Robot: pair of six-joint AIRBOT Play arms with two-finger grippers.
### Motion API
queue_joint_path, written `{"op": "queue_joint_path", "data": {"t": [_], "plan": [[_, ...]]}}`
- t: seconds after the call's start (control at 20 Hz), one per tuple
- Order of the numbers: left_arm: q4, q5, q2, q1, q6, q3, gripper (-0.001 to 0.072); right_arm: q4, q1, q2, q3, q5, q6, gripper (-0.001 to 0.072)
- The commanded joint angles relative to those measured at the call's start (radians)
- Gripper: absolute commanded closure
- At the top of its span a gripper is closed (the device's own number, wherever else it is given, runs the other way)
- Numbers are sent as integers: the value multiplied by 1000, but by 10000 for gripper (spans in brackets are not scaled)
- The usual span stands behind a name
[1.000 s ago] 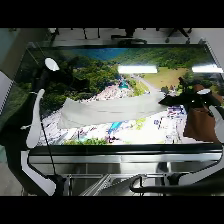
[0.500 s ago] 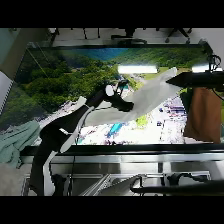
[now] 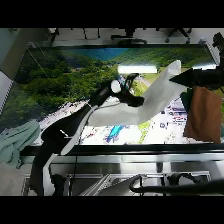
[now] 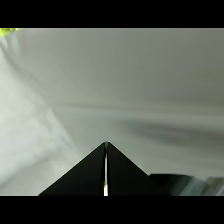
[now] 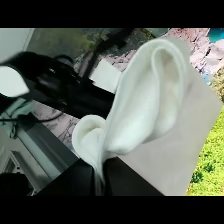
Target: Fold the shirts.
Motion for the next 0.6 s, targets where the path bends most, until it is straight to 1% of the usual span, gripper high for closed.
{"op": "queue_joint_path", "data": {"t": [0.0, 0.05, 0.15, 0.25, 0.35, 0.45, 0.55], "plan": [[-39, -161, 204, 128, 6, 60, 689, 2, 14, -5, 0, -1, 21, 690], [-40, -154, 312, 187, 7, 11, 689, 3, 36, -11, 0, -15, 39, 691], [-39, -150, 515, 309, 23, -73, 689, 3, 130, -16, -11, -90, 48, 690], [-39, -156, 688, 430, 23, -129, 689, 2, 296, -16, -46, -243, 48, 691], [-37, -154, 832, 541, 24, -171, 689, 2, 514, -33, -100, -475, 39, 690], [-38, -154, 944, 634, 37, -220, 689, 2, 765, -102, -149, -751, -49, 690], [-38, -151, 1024, 688, 42, -290, 689, 3, 1024, -246, -168, -1126, -163, 681]]}}
